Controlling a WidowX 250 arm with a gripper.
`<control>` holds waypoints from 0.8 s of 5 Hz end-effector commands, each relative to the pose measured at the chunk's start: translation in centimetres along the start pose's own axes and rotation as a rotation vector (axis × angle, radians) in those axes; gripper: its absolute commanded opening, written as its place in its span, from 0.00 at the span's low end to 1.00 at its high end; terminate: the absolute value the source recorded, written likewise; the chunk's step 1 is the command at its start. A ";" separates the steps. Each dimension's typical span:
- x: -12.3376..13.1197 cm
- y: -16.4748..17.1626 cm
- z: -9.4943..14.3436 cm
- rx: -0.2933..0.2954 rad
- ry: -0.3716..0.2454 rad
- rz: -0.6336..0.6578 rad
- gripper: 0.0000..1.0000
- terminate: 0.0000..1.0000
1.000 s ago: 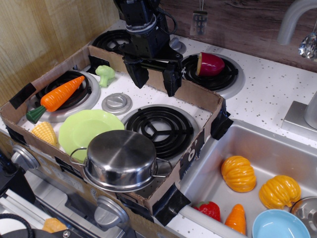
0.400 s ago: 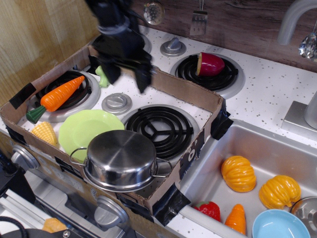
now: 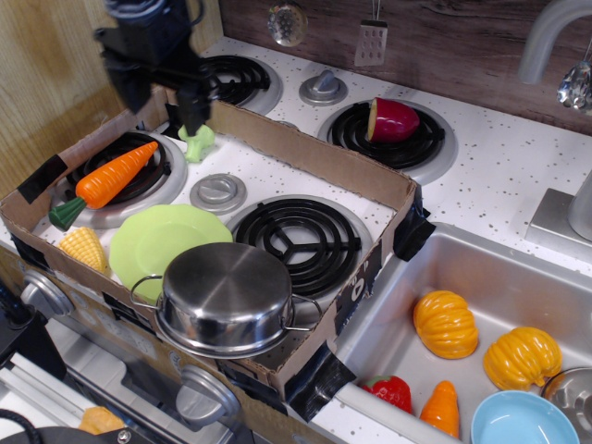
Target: Put carrot on plate
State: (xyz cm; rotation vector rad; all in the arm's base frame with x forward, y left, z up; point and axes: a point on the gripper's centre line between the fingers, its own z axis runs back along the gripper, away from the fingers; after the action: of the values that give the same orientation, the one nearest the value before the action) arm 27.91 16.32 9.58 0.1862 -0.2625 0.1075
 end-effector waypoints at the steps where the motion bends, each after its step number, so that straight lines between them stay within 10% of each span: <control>1: -2.1 3.2 1.2 0.134 -0.080 0.034 1.00 0.00; 4: -4.0 4.3 -0.3 0.111 -0.055 0.065 1.00 0.00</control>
State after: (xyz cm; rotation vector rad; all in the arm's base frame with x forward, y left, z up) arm 23.75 20.07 7.84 0.2679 -0.3008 0.1832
